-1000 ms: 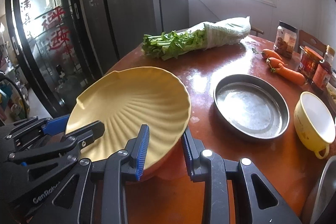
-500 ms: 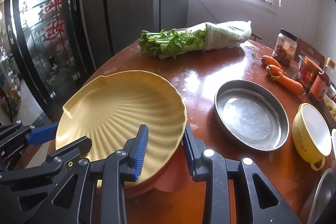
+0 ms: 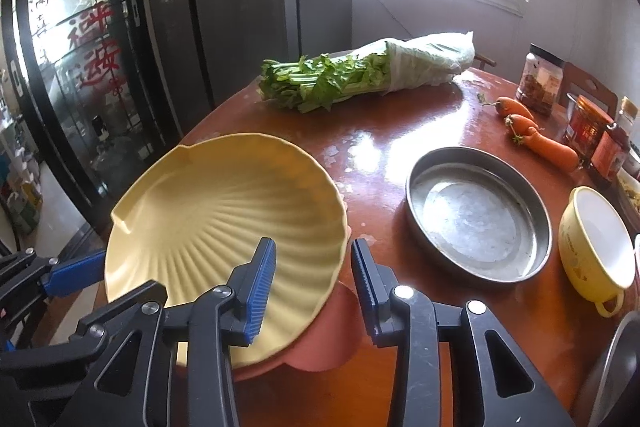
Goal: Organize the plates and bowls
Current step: 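Lift the yellow shell plate with the left gripper and carry it over the pink bowl, then lower the yellow plate into the pink bowl and open the left gripper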
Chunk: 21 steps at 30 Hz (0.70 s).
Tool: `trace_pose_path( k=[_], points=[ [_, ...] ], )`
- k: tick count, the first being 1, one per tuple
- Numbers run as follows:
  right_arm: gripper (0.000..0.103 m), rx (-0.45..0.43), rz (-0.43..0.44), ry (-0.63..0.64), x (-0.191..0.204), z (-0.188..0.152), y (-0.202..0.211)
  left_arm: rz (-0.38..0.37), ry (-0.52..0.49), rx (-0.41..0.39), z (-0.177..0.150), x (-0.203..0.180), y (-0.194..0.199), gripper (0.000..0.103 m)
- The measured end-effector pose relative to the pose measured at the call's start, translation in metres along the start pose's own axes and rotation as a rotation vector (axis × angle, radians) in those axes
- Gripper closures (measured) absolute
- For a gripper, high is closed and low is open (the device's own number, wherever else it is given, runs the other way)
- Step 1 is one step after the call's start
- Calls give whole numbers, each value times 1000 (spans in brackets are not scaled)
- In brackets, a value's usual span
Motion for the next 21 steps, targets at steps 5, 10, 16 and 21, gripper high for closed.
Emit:
trace_pose_path(
  k=[5, 10, 16, 21],
  points=[
    [56, -6, 17, -25, -5, 0, 7, -12, -14, 5, -3, -8, 2, 62],
    [55, -20, 26, -39, -11, 1, 17, -25, -20, 6, -4, -12, 2, 62],
    [54, -37, 17, -55, -20, 5, 26, -29, -6, 6, -4, -12, 1, 62],
    [53, -32, 20, -65, -22, 1, 26, -23, -18, -12, -3, -13, 7, 60]
  ],
)
Point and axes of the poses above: each gripper's, at about its wrist camera, not at the fingertips, and y roughly against the way its jaws point, x to its left, z to its top, the point moved 8 cm from there along -y, roughly the way its jaws point, and after that the axes turned 10 degrees about -z, right-handed, at the moved point
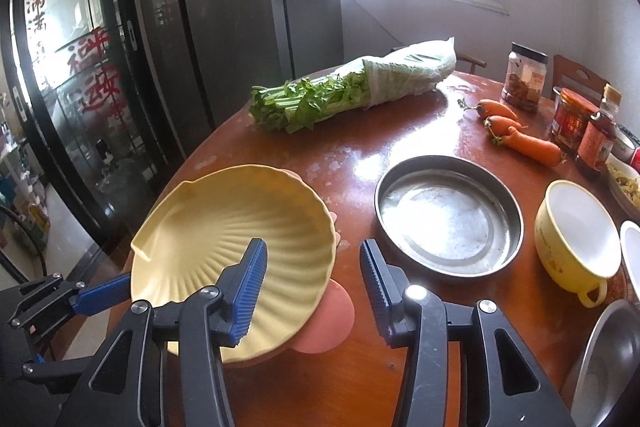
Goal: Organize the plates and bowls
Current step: 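Lower the yellow plate into the pink bowl and open the left gripper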
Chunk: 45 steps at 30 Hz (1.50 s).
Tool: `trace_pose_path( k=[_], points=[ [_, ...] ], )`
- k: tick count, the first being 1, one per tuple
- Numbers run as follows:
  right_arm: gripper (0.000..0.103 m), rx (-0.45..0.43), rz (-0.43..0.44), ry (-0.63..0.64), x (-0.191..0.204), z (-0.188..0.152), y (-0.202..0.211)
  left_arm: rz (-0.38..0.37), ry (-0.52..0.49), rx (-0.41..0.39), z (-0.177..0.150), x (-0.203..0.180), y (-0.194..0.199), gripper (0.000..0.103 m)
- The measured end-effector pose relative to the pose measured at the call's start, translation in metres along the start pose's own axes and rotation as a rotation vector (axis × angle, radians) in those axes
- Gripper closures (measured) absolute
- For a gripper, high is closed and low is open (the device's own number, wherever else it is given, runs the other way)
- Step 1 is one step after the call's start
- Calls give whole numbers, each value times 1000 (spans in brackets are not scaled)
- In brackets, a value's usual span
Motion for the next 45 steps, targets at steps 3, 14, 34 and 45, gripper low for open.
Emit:
trace_pose_path(
  k=[3, 14, 34, 45],
  points=[
    [53, 6, 0, -7, -2, -3, -1, -3, -6, -24, 2, -1, 8, 55],
    [51, 5, -35, -48, -28, -6, 5, 0, -19, -110, 23, -9, 32, 42],
    [44, 28, -123, -98, -83, -4, 0, -8, -56, -10, 33, -37, -27, 42],
    [44, 106, -111, -14, -73, -5, -43, -41, -65, -12, 35, -42, -27, 42]
  ],
)
Point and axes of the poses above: each gripper's, at about its wrist camera, not at the fingertips, and y roughly against the way its jaws point, x to its left, z to its top, the point moved 8 cm from there along -y, roughly the way its jaws point, and after that the axes turned 10 degrees about -z, right-handed, at the moved point
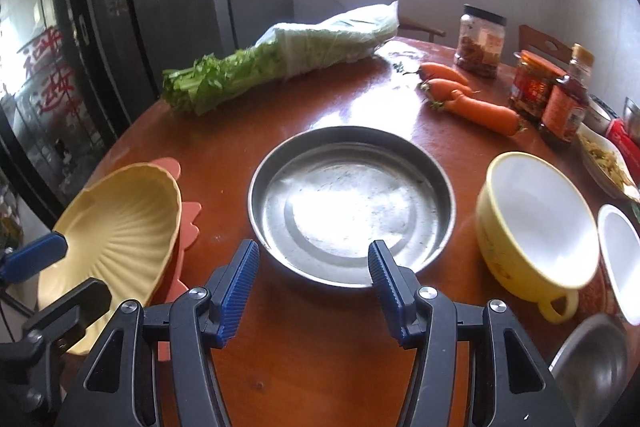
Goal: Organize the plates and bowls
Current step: 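Lower the yellow plate into the pink bowl and open the left gripper, then move the left gripper toward the silver round tray rim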
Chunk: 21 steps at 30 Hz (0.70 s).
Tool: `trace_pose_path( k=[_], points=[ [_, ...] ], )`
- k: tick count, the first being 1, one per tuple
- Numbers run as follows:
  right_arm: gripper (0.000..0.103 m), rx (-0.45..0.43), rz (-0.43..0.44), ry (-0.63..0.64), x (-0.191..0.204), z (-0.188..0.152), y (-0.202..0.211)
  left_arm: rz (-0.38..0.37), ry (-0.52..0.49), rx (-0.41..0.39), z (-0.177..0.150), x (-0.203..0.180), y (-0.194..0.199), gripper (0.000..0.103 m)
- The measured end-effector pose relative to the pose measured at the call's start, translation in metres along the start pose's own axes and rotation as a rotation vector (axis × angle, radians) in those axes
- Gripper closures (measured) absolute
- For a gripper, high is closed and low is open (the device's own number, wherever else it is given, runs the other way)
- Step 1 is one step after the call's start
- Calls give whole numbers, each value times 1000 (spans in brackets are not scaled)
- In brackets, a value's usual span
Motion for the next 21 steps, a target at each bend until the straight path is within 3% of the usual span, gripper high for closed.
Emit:
trace_pose_path(
  k=[10, 21],
  points=[
    [45, 57, 47, 91, 11, -11, 1, -35, -31, 6, -8, -13, 6, 42],
    [45, 79, 85, 151, 14, -59, 45, -54, -60, 11, -23, -27, 20, 42]
  ],
)
Point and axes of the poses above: each gripper's, at about its wrist camera, not at the fingertips, and y roughly against the way its jaws point, x to its left, z to its top, the point moved 8 cm from there along -y, roughly the way its jaws point, and after that the axes turned 10 degrees about -z, right-handed, at the moved point
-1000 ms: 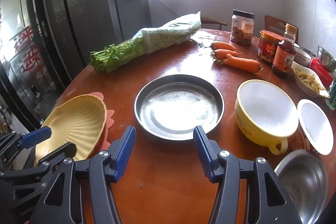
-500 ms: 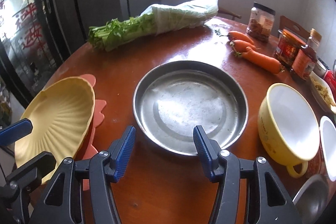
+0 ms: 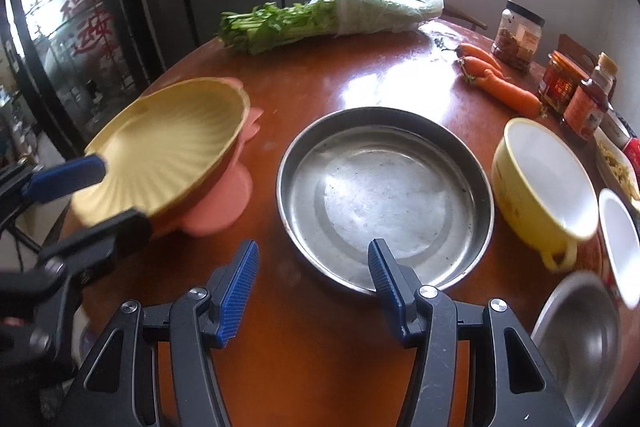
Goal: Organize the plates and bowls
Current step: 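Move the left gripper toward the silver round tray rim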
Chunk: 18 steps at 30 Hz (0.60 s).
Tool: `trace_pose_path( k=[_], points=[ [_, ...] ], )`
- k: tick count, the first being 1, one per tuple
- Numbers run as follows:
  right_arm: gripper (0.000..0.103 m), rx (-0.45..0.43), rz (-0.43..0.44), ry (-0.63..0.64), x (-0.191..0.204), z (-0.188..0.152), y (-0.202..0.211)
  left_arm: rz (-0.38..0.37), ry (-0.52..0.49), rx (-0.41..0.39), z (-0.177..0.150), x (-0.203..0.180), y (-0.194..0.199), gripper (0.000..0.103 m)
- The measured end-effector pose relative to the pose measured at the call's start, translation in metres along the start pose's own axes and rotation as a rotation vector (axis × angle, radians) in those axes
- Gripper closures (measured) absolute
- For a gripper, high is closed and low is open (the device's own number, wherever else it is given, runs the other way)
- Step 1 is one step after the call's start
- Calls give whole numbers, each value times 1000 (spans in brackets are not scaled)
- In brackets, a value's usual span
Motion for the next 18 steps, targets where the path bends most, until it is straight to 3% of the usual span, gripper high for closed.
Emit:
trace_pose_path(
  k=[18],
  points=[
    [45, -74, 1, 52, 12, -68, 64, -53, -31, 38, -27, -44, 7, 42]
  ],
)
Point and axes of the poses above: each gripper's, at about its wrist camera, not at the fingertips, and y roughly against the way its jaws point, x to its left, z to its top, the point moved 8 cm from there along -y, roughly the way its jaws point, and after that the axes turned 10 degrees about -z, right-handed, at the moved point
